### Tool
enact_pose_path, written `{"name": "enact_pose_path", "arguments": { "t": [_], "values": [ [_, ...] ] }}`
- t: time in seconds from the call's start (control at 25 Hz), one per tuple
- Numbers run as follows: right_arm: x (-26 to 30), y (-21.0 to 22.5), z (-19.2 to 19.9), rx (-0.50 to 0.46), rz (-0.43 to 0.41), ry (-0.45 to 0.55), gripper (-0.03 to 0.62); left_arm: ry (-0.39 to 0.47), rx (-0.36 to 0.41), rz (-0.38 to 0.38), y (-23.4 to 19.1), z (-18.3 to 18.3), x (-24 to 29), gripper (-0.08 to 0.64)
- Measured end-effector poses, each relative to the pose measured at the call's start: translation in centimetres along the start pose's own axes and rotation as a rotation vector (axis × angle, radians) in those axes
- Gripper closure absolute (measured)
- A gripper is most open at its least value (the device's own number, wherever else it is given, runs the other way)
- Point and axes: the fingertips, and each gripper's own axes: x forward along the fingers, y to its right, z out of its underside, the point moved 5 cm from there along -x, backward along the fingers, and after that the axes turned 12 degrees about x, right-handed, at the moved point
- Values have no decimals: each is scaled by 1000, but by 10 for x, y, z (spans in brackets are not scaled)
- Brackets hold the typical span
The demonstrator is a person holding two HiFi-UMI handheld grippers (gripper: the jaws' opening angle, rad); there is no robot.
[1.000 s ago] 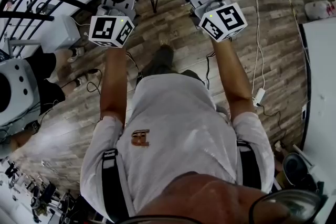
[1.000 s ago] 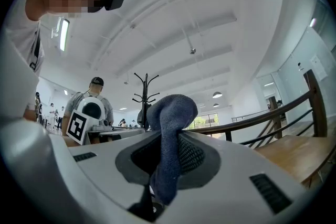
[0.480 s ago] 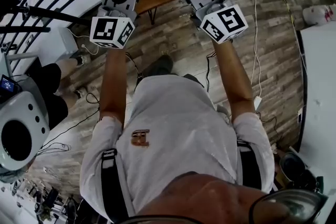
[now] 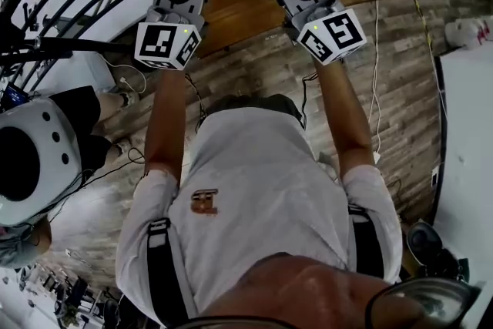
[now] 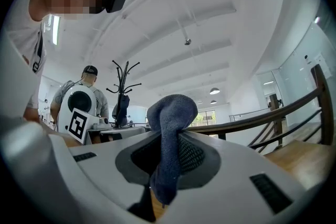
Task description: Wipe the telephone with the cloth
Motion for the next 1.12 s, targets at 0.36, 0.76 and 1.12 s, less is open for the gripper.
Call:
{"name": "enact_pose_path", "arguments": {
  "t": [0.36,0.76,1.12],
  "values": [
    [38,51,0,-1,3,-23,514,12,-14,-4,-24,21,53,541],
    [113,149,-2,-5,-57,-73,514,-38,-8,-78,-76,69,142,541],
    [151,261,-27,25,-143,-106,514,-116,6,-165,-87,89,245,541]
  ]
}}
